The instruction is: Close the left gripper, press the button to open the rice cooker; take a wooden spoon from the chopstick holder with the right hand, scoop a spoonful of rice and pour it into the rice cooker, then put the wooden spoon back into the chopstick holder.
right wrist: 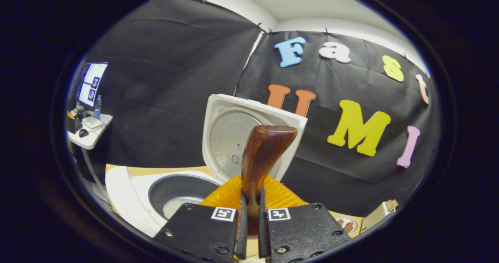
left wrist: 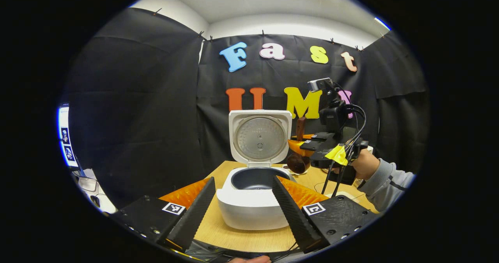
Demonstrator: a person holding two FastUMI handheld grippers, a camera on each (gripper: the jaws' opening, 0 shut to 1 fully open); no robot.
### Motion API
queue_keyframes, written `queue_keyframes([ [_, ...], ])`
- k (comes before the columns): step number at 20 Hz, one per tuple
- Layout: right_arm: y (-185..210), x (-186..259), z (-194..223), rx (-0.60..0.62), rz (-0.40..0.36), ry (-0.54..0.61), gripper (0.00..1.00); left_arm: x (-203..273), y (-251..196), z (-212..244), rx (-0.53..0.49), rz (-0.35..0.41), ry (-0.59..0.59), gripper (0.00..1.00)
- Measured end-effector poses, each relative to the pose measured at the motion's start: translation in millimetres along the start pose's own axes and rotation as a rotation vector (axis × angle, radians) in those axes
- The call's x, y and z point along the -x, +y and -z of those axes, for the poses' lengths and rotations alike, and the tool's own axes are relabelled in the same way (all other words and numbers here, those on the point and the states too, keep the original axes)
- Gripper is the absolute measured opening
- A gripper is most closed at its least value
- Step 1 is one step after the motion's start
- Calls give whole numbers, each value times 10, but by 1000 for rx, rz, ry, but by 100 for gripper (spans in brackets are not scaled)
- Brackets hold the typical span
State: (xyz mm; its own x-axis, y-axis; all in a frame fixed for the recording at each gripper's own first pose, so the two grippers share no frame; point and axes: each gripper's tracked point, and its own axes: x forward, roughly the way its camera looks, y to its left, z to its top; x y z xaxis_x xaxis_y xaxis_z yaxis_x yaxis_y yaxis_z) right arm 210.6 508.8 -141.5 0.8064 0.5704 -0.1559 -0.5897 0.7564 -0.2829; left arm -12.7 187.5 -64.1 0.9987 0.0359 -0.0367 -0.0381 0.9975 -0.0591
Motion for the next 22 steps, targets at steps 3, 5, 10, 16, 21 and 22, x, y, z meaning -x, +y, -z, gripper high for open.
queue_keyframes([
  [3, -219, 67, 51, -65, 22, 5, 17, -53, -121, 18, -3, 13, 5, 94],
  [5, -337, 152, 64, -106, 32, -4, 17, -88, -158, -2, -20, 4, 1, 94],
  [10, -646, 425, 154, -158, 56, -14, 17, -197, -310, -66, -53, -6, -15, 94],
  [16, -1308, 1003, 343, -220, 176, -25, 18, -457, -576, -68, -48, 10, -17, 95],
  [21, -1983, 1553, 677, -287, 298, -37, 19, -701, -815, -164, -57, 27, -76, 95],
  [22, -2145, 1673, 772, -318, 329, -39, 19, -782, -863, -209, -53, 32, -88, 95],
])
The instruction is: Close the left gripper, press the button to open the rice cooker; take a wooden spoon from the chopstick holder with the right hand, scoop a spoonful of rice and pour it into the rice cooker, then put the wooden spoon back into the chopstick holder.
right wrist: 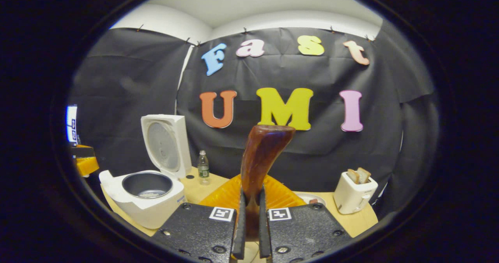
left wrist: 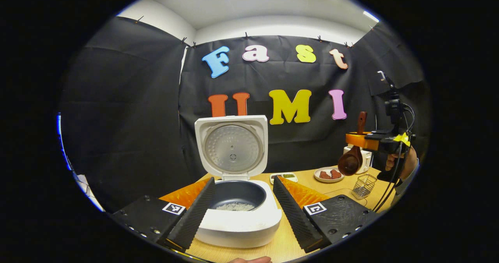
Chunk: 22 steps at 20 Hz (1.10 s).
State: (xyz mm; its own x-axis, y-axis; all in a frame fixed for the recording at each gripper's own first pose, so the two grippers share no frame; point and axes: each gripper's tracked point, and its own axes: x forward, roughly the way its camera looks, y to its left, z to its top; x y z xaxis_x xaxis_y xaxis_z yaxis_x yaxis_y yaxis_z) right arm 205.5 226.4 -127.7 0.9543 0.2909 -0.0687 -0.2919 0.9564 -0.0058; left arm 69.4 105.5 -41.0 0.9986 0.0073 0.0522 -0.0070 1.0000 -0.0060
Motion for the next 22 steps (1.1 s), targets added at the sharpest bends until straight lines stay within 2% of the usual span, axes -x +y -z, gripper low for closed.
queue_keyframes([
  [3, -463, 209, 83, -31, 67, 23, 20, -213, -105, -26, 8, 11, 7, 95],
  [6, -830, 306, 85, -49, 120, 19, 20, -156, -264, -11, 11, 10, 11, 95],
  [11, -1318, 390, 372, -60, 186, 65, 20, -124, -535, -17, -30, 24, -9, 95],
  [12, -1398, 366, 407, -74, 203, 74, 18, -117, -582, -31, -30, 30, -12, 95],
  [17, -1658, 205, 592, -123, 256, 75, 21, -78, -660, -78, -30, 42, -16, 95],
  [22, -1706, -71, 932, -179, 246, 132, 24, -86, -702, -12, -17, 57, 12, 95],
])
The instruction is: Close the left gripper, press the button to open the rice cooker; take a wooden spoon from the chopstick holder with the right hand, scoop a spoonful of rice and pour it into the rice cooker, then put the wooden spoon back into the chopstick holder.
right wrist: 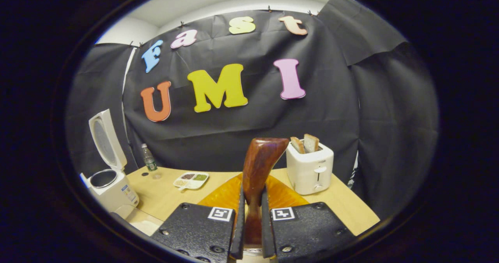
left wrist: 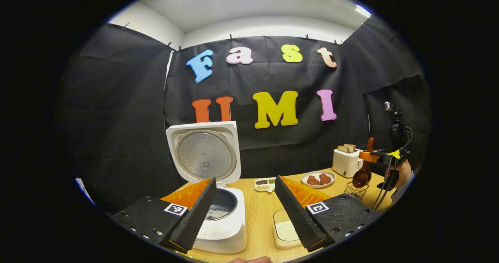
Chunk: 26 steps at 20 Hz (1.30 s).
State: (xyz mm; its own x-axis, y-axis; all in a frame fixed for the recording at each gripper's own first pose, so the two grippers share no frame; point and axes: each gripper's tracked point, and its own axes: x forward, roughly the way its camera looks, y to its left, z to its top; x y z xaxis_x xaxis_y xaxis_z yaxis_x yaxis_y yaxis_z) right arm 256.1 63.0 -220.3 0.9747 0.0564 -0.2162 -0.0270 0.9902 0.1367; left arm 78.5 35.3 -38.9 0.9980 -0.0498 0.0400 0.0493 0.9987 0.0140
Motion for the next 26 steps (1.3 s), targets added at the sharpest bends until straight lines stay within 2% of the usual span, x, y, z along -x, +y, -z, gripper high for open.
queue_keyframes([
  [2, -24, -41, 80, -11, 1, 20, 22, -5, -30, 43, 17, 17, 19, 96],
  [3, -85, -28, 90, -7, 24, 32, 28, -6, -9, 52, 14, 17, 23, 95],
  [5, -162, -45, 98, 8, 52, 42, 57, -7, 27, 16, 1, 11, 22, 95],
  [8, -352, 165, -107, 43, 134, 2, 93, -19, 23, -70, 1, 17, 10, 95],
  [9, -353, 266, -188, 38, 142, -19, 100, -30, 37, -96, 1, 16, 4, 95],
  [13, -328, 628, -385, 7, 156, -70, 100, -89, 95, -157, 6, 32, 0, 95],
  [14, -252, 746, -378, -11, 141, -59, 96, -126, 128, -171, 6, 35, 0, 95],
  [17, 1, 1110, -520, -66, 73, -95, 96, -196, 304, -269, 6, 12, 1, 95],
  [23, 151, 1599, -635, -63, 47, -156, 100, -311, 703, -801, -25, -36, -52, 95],
  [24, 198, 1678, -620, -62, 31, -157, 96, -345, 793, -917, -43, -60, -69, 95],
  [25, 259, 1754, -615, -58, 14, -159, 100, -382, 849, -1022, -64, -70, -85, 95],
  [26, 309, 1807, -611, -47, -7, -160, 100, -421, 875, -1100, -83, -76, -94, 95],
])
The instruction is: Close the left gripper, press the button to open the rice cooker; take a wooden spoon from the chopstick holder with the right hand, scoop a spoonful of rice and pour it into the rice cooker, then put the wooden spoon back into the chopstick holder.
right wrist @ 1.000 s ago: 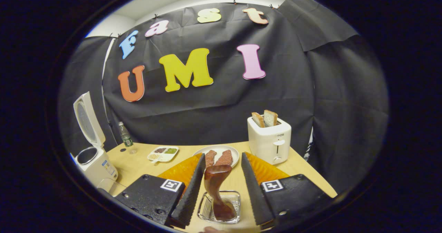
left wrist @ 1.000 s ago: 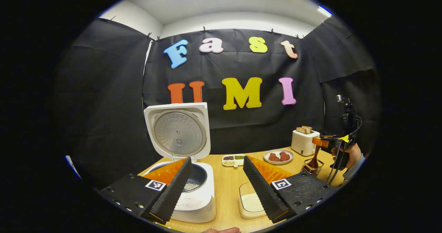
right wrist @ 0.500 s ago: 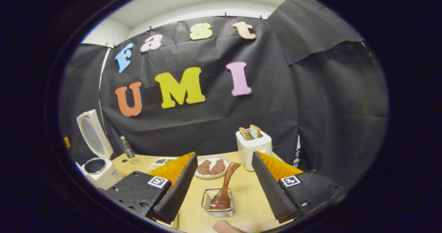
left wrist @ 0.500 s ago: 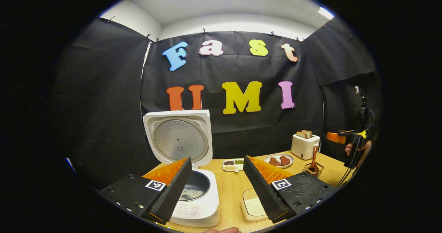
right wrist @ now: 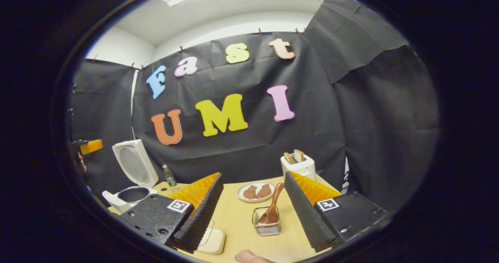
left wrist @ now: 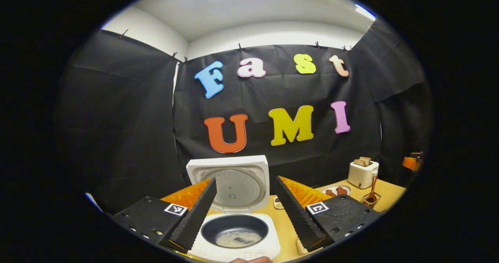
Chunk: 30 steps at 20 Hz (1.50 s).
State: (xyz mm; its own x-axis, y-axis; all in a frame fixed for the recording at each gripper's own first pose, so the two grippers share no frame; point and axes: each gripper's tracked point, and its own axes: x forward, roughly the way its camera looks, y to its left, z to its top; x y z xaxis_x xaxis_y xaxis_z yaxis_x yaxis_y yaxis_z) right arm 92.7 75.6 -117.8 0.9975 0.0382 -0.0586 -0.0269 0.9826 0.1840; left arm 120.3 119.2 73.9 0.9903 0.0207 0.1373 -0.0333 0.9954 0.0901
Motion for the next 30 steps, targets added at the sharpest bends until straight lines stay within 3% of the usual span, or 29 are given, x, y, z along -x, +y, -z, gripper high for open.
queue_keyframes([
  [2, 88, 64, -18, 6, -24, -4, 96, -135, 46, -131, -28, -1, -16, 95],
  [4, 114, 85, -16, 6, -39, -11, 100, -342, 63, -291, -22, -7, -41, 95],
  [8, 114, 124, 61, -7, -53, 3, 100, -969, 80, -477, 127, 48, -54, 95],
  [9, 121, 144, 65, -17, -58, 1, 96, -1157, 124, -494, 152, 50, -57, 90],
  [10, 108, 156, 68, -27, -62, -6, 100, -1347, 199, -487, 156, 40, -57, 95],
  [14, -19, 195, 116, -46, -42, -9, 100, -2003, 361, -84, 164, 28, 41, 95],
  [15, -20, 209, 110, -41, -41, -8, 95, -2140, 424, 19, 177, 11, 70, 95],
  [16, -28, 235, 91, -33, -38, -11, 100, -2217, 509, 107, 187, -10, 97, 95],
  [20, -21, 335, 38, -27, -44, -33, 100, -2281, 522, 404, 222, 6, 195, 94],
  [21, -14, 356, 25, -32, -44, -40, 100, -2263, 549, 539, 197, -14, 243, 94],
  [22, -10, 386, 36, -30, -44, -38, 95, -2256, 611, 559, 151, -45, 253, 100],
  [23, -3, 423, 51, -23, -47, -33, 95, -2287, 659, 610, 126, -55, 274, 96],
  [25, 79, 539, -1, -20, -71, -42, 100, -2136, 583, 585, 126, -50, 319, 100],
  [28, 130, 745, -71, -4, -89, -67, 100, -1872, 569, 592, 123, -44, 363, 96],
  [29, 149, 815, -91, 0, -94, -76, 95, -1811, 566, 613, 117, -53, 360, 96],
  [30, 143, 888, -100, 3, -92, -83, 100, -1737, 551, 597, 112, -56, 350, 94],
])
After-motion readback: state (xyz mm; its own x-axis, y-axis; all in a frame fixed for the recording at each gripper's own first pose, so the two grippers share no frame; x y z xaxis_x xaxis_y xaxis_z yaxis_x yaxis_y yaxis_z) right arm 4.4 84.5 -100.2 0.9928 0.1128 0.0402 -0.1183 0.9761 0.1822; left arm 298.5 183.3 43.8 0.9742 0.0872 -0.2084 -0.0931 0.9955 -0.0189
